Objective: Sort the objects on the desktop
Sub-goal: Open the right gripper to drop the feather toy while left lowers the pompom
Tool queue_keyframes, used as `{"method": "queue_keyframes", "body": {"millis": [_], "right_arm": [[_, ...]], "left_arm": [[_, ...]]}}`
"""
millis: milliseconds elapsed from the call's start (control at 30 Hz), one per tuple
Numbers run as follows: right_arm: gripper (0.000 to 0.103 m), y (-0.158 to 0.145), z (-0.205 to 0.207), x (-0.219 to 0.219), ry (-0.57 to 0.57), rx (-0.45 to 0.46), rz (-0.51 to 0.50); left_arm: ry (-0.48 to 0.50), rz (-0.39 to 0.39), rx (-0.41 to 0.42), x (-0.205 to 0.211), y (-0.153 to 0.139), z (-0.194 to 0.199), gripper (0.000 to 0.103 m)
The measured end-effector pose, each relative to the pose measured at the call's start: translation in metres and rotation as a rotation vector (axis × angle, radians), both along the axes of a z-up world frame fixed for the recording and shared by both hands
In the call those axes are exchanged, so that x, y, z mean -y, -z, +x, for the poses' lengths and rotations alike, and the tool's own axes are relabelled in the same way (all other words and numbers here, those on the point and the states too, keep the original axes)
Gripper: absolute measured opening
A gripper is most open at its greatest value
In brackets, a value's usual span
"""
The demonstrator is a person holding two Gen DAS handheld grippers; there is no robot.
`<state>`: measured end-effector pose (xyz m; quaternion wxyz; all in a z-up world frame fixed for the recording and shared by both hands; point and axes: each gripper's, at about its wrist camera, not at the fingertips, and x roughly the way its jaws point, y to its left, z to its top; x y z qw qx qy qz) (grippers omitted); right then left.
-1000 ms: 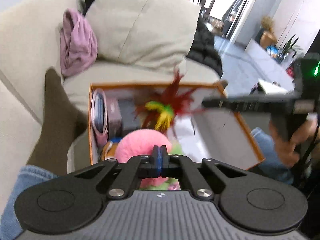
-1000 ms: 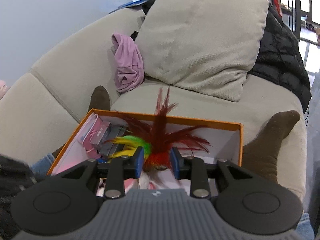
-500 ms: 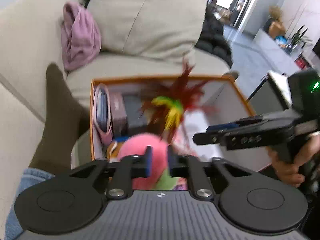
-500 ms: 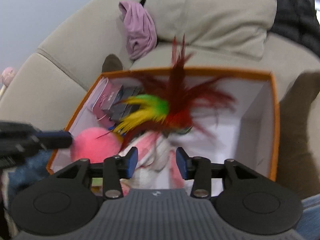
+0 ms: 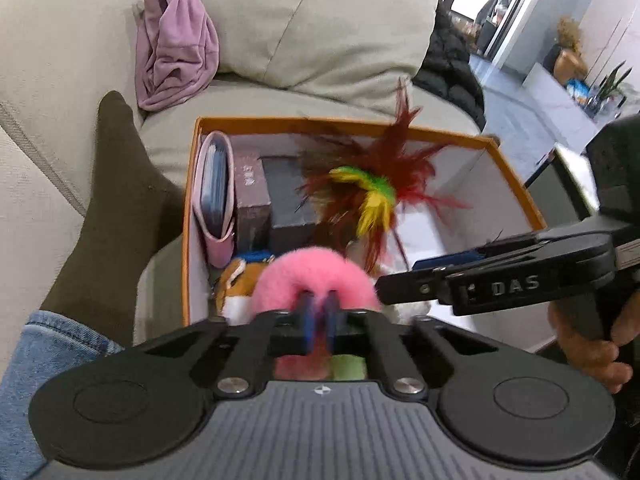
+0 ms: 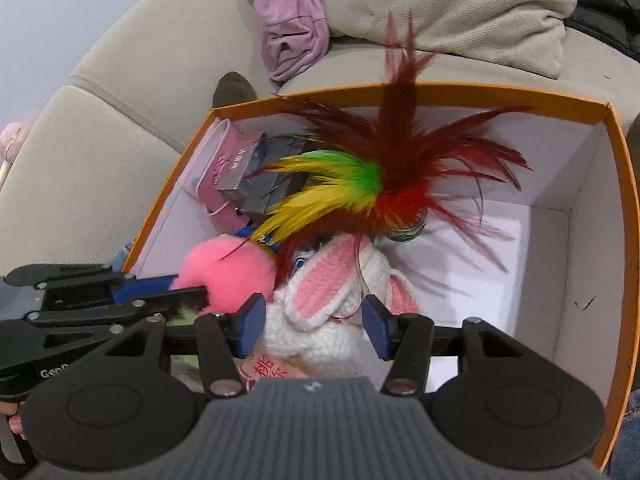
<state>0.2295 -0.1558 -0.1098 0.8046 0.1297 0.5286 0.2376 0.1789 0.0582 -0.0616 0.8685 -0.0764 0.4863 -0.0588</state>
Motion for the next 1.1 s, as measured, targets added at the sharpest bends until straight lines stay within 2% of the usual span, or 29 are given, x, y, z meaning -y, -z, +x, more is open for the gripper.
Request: {"method": "queue_keyframes", "body": {"millis": [200, 300, 367, 467, 600, 667, 767, 933, 1000, 1100], "right_arm": [[0.058, 0.005, 0.012, 0.022, 0.142, -0.064, 0.023], [0.057, 0.009, 0.016, 0.024, 0.187, -0.099, -0.038], [0.05, 0.011, 0.016, 0.016, 0.183, -0.102, -0.123], [0.043, 0.014, 0.016, 0.001, 0.141, -0.102, -0.19], [0.037, 0.015, 0.017, -0.014, 0.074, -0.129, -0.177], [0.029, 0.017, 0.015, -0.019, 0.044, -0.151, -0.144], [0.028, 0.017, 0.012, -0.025, 0.021, -0.132, -0.14], [0.029, 0.019, 0.013, -0.01, 0.043, -0.161, -0.094], [0.03, 0.012, 0.009, -0.007, 0.043, -0.126, -0.116], [0.038, -0.005, 0.001, 0.004, 0.05, -0.066, -0.126]], "left_arm": [[-0.013, -0.035, 0.043, 0.0, -0.005, -0.01, 0.001], [-0.022, -0.054, 0.064, -0.005, -0.01, -0.014, 0.001], [-0.027, -0.063, 0.073, -0.007, -0.013, -0.016, 0.001], [-0.033, -0.076, 0.091, -0.01, -0.018, -0.019, 0.001], [-0.029, -0.098, 0.123, -0.01, -0.027, -0.022, 0.0], [-0.022, -0.101, 0.142, -0.009, -0.033, -0.024, 0.0], [-0.014, -0.107, 0.163, -0.006, -0.041, -0.026, 0.0], [0.015, -0.103, 0.17, 0.003, -0.051, -0.023, 0.0], [0.037, -0.098, 0.176, 0.01, -0.057, -0.02, 0.0], [0.067, -0.088, 0.199, 0.021, -0.068, -0.016, 0.0]]}}
